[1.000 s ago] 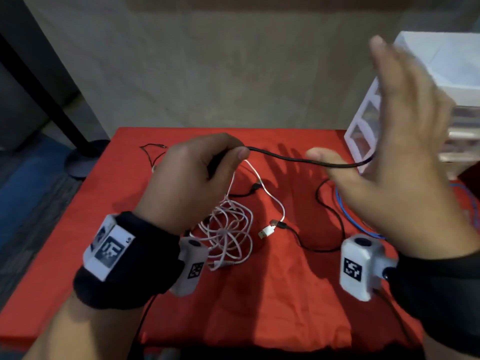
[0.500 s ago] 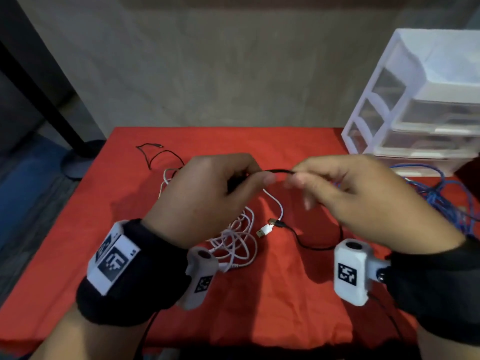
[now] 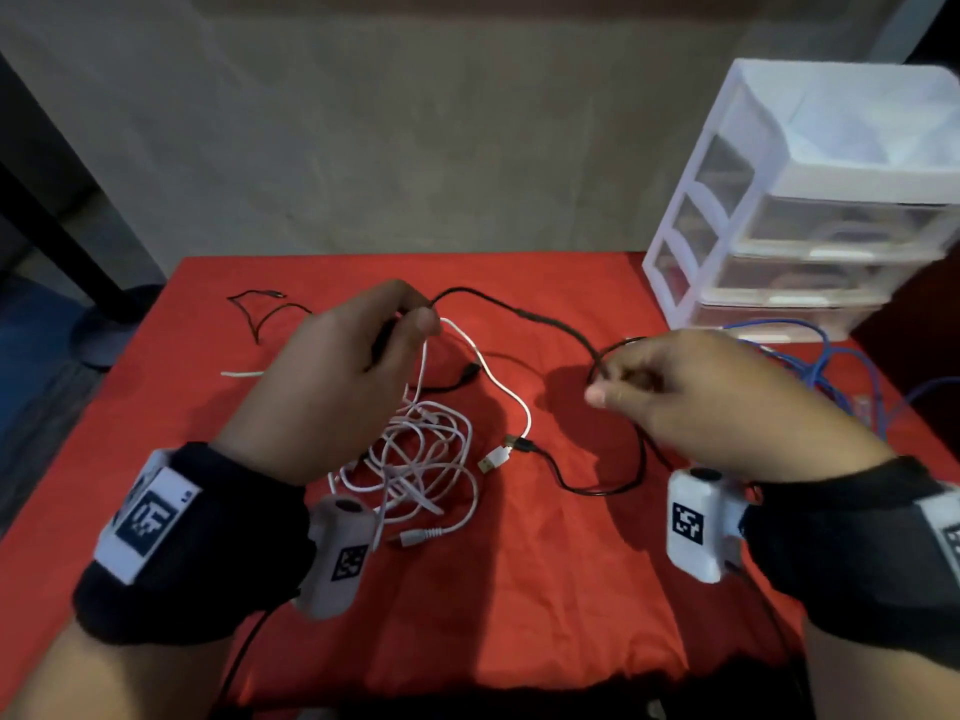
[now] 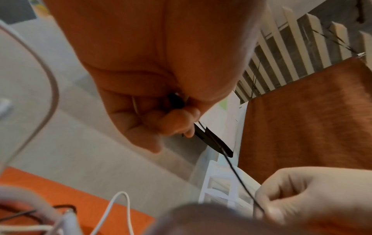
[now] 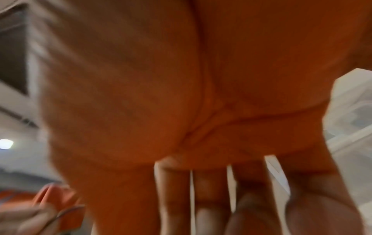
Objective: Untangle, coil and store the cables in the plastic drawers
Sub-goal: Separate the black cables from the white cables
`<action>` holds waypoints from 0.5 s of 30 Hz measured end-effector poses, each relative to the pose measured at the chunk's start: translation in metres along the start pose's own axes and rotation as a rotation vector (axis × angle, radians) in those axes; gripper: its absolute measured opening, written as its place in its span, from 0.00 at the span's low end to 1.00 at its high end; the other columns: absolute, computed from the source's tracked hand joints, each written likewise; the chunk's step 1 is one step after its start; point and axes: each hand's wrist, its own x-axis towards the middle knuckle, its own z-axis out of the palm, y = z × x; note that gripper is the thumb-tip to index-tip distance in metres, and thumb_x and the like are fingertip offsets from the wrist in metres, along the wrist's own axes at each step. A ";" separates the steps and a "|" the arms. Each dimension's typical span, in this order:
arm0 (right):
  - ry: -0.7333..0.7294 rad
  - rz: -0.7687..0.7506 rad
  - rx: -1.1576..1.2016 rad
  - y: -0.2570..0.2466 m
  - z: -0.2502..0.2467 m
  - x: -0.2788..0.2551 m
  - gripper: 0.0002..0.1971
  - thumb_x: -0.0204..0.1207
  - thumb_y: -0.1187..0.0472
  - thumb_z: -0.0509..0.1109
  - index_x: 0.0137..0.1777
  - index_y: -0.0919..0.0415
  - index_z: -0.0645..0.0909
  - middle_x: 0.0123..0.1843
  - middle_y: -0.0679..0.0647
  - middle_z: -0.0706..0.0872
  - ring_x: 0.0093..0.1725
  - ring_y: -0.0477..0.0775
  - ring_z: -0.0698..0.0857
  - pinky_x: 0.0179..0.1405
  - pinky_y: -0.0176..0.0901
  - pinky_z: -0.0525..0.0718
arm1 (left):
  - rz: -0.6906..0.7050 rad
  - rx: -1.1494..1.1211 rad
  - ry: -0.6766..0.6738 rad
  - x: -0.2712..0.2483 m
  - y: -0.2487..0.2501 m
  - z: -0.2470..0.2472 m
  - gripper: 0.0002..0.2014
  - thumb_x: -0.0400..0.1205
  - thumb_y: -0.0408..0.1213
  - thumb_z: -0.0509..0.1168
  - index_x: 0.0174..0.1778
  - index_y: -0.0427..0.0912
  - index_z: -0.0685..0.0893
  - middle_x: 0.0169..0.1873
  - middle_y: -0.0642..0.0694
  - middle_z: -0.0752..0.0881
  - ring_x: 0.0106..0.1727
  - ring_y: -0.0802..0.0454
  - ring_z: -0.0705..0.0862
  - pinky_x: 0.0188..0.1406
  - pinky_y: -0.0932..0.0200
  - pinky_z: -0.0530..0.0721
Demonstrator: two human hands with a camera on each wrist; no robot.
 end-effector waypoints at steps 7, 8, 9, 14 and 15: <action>-0.347 0.106 -0.208 -0.008 0.049 -0.003 0.16 0.70 0.44 0.80 0.45 0.52 0.81 0.44 0.47 0.88 0.49 0.51 0.87 0.32 0.41 0.73 | 0.017 0.019 -0.235 -0.008 0.001 0.016 0.10 0.89 0.43 0.61 0.42 0.60 0.78 0.26 0.48 0.83 0.25 0.50 0.80 0.28 0.47 0.78; -0.342 0.095 -0.236 -0.011 0.052 -0.003 0.13 0.73 0.46 0.79 0.45 0.52 0.82 0.46 0.47 0.88 0.51 0.51 0.87 0.31 0.39 0.69 | 0.014 0.020 -0.249 -0.008 0.000 0.017 0.10 0.89 0.44 0.61 0.42 0.61 0.78 0.26 0.48 0.83 0.25 0.50 0.80 0.29 0.45 0.79; -0.335 0.081 -0.240 -0.013 0.051 -0.003 0.11 0.74 0.46 0.78 0.46 0.51 0.83 0.46 0.46 0.88 0.51 0.50 0.87 0.31 0.38 0.68 | 0.014 0.012 -0.259 -0.009 -0.001 0.019 0.11 0.89 0.44 0.61 0.41 0.61 0.78 0.26 0.48 0.82 0.24 0.51 0.79 0.29 0.44 0.79; -0.351 0.077 -0.246 -0.012 0.051 -0.004 0.13 0.70 0.47 0.79 0.51 0.47 0.82 0.49 0.44 0.87 0.53 0.51 0.86 0.32 0.39 0.68 | 0.007 0.019 -0.285 -0.011 -0.003 0.022 0.12 0.89 0.46 0.61 0.39 0.64 0.75 0.26 0.49 0.83 0.26 0.51 0.80 0.31 0.42 0.82; -0.336 0.061 -0.264 -0.009 0.053 -0.004 0.11 0.71 0.49 0.76 0.51 0.47 0.80 0.50 0.45 0.86 0.54 0.53 0.86 0.32 0.40 0.68 | 0.007 0.018 -0.289 -0.011 -0.003 0.022 0.12 0.89 0.46 0.61 0.39 0.64 0.75 0.27 0.49 0.83 0.27 0.51 0.81 0.31 0.42 0.82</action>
